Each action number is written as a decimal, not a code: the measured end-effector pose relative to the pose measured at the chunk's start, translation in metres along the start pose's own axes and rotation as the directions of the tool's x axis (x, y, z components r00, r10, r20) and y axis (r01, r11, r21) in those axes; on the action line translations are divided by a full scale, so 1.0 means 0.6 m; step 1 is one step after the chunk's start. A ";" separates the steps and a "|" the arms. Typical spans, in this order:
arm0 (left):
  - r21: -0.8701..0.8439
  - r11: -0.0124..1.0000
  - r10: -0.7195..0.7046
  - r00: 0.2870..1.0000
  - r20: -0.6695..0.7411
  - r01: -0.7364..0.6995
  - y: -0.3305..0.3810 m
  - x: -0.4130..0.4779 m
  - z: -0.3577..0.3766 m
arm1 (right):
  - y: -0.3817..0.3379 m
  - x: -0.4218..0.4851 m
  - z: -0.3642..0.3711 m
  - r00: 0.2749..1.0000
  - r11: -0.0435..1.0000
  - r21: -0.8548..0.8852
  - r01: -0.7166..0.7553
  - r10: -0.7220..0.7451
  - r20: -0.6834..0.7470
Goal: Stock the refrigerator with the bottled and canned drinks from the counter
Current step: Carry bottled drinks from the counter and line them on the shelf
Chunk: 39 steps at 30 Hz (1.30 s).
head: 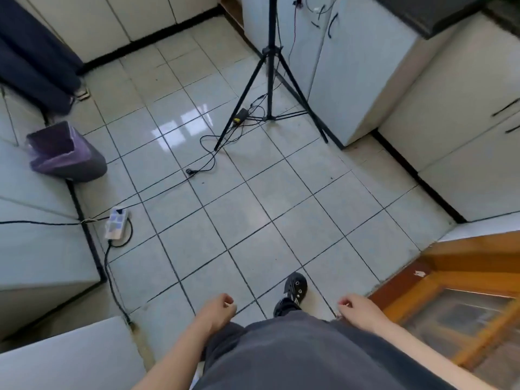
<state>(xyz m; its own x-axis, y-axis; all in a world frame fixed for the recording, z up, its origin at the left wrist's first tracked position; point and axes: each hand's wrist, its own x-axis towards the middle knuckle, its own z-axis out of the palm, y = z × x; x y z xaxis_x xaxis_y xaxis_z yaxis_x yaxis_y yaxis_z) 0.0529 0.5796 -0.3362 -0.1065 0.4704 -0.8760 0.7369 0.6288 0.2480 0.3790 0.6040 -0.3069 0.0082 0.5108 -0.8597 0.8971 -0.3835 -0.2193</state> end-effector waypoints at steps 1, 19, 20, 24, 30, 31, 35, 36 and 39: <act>0.030 0.999 0.014 1.000 -0.002 -0.014 0.045 0.008 0.005 | 0.027 0.005 -0.026 1.000 1.000 0.011 -0.016 0.016 -0.001; 0.622 0.698 0.207 0.931 0.300 -0.355 0.727 0.194 0.102 | 0.392 0.037 -0.220 0.871 0.579 0.766 -0.279 0.488 -0.052; 0.647 0.659 0.226 0.921 0.316 -0.384 0.783 0.207 0.111 | 0.412 0.035 -0.233 0.859 0.534 0.795 -0.288 0.511 -0.033; 0.684 0.540 0.319 0.871 0.374 -0.491 1.019 0.225 0.149 | 0.485 0.020 -0.314 0.780 0.383 0.841 -0.382 0.622 0.071; 0.660 0.445 0.484 0.783 0.392 -0.605 1.310 0.232 0.203 | 0.569 0.063 -0.460 0.728 0.254 0.918 -0.305 0.683 0.053; 0.654 0.454 0.490 0.782 0.384 -0.605 1.338 0.231 0.210 | 0.578 0.074 -0.482 0.735 0.242 0.926 -0.289 0.676 0.053; 0.622 0.523 0.449 0.809 0.380 -0.583 1.386 0.238 0.235 | 0.616 0.134 -0.557 0.778 0.259 0.941 -0.219 0.628 0.008; 0.611 0.553 0.420 0.823 0.383 -0.567 1.391 0.241 0.241 | 0.631 0.151 -0.577 0.786 0.273 0.941 -0.201 0.618 -0.011; 0.520 0.683 0.347 0.854 0.388 -0.514 1.405 0.246 0.256 | 0.679 0.192 -0.657 0.799 0.354 0.921 -0.161 0.594 -0.089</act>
<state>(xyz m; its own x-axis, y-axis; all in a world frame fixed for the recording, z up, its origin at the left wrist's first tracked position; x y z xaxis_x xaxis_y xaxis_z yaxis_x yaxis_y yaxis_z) 0.7611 1.0838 -0.3199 0.4238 0.3798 -0.8223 0.9047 -0.1338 0.4044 0.9197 0.8099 -0.3136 0.5788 0.2487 -0.7766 -0.0910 -0.9267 -0.3646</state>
